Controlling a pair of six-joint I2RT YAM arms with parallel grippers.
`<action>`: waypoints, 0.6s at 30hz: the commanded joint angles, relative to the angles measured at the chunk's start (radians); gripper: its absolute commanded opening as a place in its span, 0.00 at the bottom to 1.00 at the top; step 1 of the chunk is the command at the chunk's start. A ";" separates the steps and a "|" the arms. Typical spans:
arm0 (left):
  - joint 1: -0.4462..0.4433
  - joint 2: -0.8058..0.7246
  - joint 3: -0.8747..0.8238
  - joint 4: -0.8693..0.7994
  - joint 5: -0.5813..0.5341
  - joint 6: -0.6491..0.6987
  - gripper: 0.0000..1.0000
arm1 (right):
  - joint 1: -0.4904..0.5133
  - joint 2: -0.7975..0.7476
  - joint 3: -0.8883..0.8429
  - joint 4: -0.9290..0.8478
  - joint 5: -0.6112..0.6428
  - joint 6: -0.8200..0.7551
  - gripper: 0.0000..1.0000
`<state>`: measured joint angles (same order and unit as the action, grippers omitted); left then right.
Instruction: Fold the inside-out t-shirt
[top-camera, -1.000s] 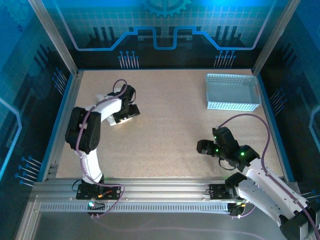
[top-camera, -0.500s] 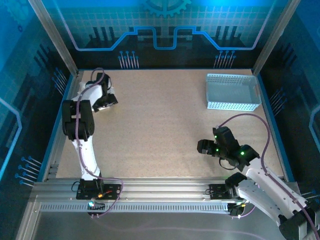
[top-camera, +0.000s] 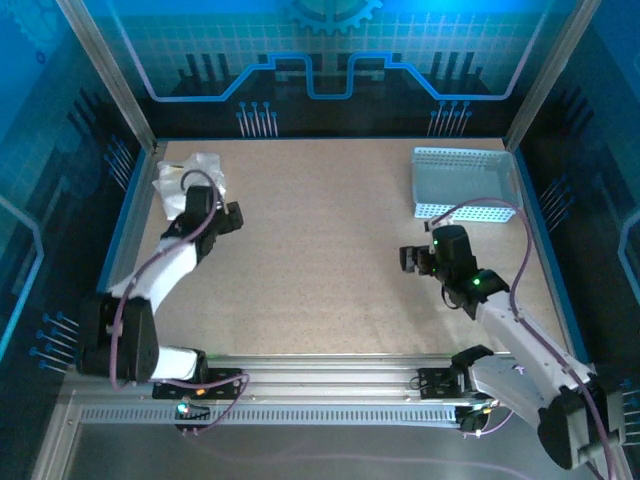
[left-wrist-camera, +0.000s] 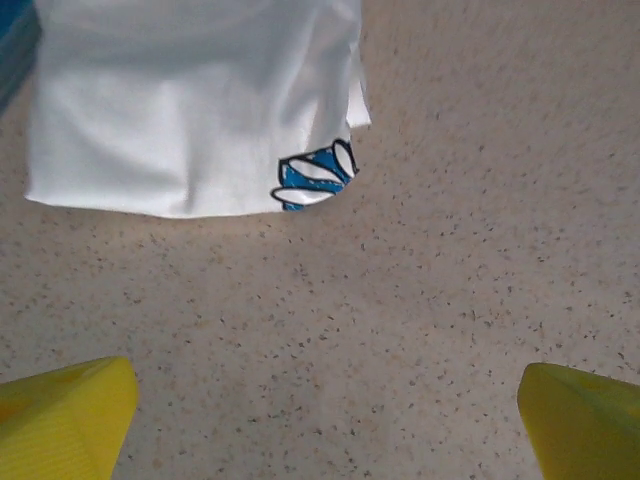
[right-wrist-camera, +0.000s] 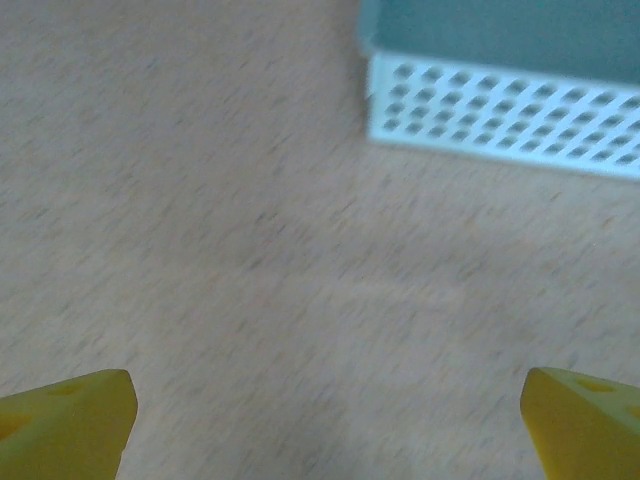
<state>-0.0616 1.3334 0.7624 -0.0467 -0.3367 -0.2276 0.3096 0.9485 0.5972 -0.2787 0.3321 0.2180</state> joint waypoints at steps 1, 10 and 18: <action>0.003 -0.031 -0.168 0.395 0.008 0.149 0.99 | -0.116 0.090 -0.065 0.288 0.036 -0.125 1.00; 0.001 0.101 -0.400 0.893 0.185 0.271 0.99 | -0.228 0.332 -0.206 0.856 -0.163 -0.225 1.00; 0.032 0.218 -0.408 1.017 0.269 0.267 0.99 | -0.270 0.543 -0.235 1.156 -0.353 -0.230 1.00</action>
<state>-0.0456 1.5562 0.3397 0.8742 -0.1291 0.0265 0.0517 1.4124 0.3771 0.6754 0.0578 0.0086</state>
